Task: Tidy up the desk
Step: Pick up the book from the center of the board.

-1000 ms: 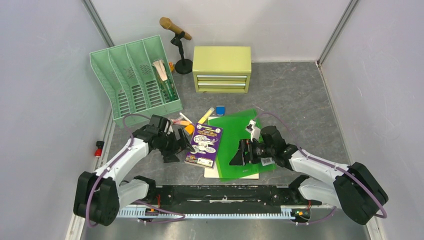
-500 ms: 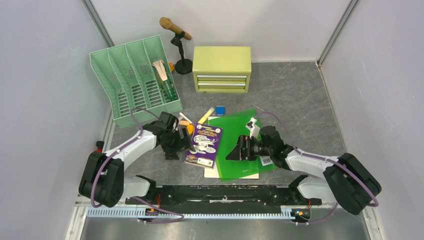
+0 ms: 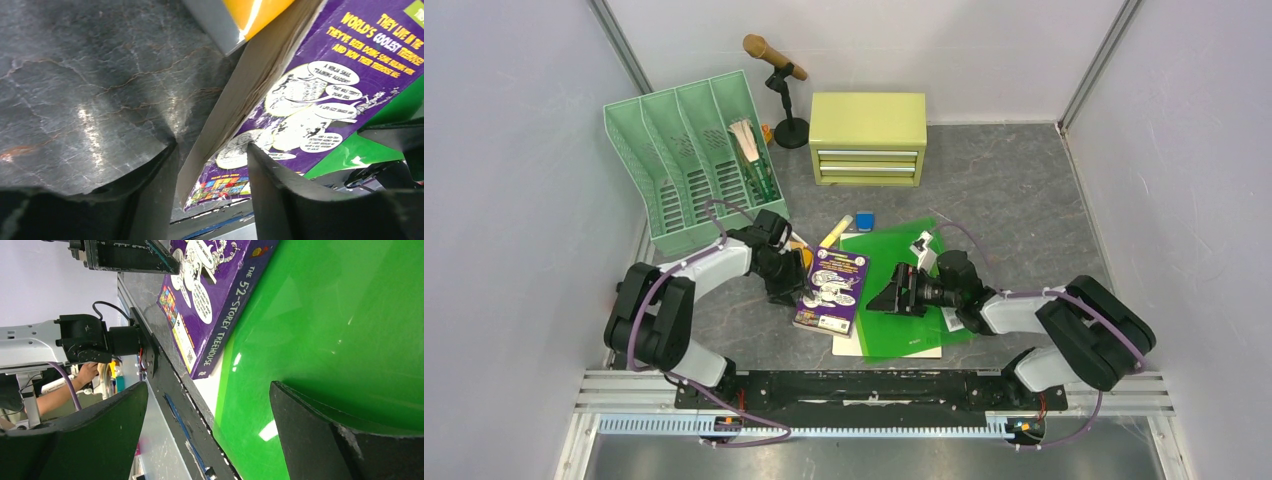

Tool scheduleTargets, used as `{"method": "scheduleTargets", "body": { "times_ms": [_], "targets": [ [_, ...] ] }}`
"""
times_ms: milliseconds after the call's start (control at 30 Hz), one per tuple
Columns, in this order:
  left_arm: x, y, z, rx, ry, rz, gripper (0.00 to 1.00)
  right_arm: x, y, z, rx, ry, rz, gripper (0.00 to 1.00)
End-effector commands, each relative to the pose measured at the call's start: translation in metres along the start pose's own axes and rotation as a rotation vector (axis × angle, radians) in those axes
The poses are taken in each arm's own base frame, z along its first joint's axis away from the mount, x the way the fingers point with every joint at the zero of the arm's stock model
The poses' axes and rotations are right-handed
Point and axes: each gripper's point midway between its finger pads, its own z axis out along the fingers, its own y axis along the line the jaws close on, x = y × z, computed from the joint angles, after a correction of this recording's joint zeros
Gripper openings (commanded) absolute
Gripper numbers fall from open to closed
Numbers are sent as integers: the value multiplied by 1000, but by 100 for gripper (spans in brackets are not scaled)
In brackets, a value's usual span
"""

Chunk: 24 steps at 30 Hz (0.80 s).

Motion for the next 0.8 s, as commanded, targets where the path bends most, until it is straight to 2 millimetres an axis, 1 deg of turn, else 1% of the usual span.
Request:
{"method": "scheduleTargets", "body": {
  "times_ms": [0,100,167,267,433,600,767],
  "targets": [
    [-6,2,5,10,-26,46,53,-5,1,10,-17,-22,1,98],
    [2,-1,10,57,-17,23,38,-2,-5,16,-7,-14,18,98],
    [9,-6,13,107,-5,10,32,0,-9,20,-13,-14,36,98],
    [19,-8,16,152,20,-2,29,0,-12,21,-26,-42,71,97],
    [34,-1,19,163,34,-16,28,0,-8,25,-68,-62,96,95],
    [45,-9,21,257,43,-48,28,3,1,34,-110,-34,95,94],
    [52,-12,23,305,37,-65,28,4,5,33,-110,-38,98,93]
  ]
}}
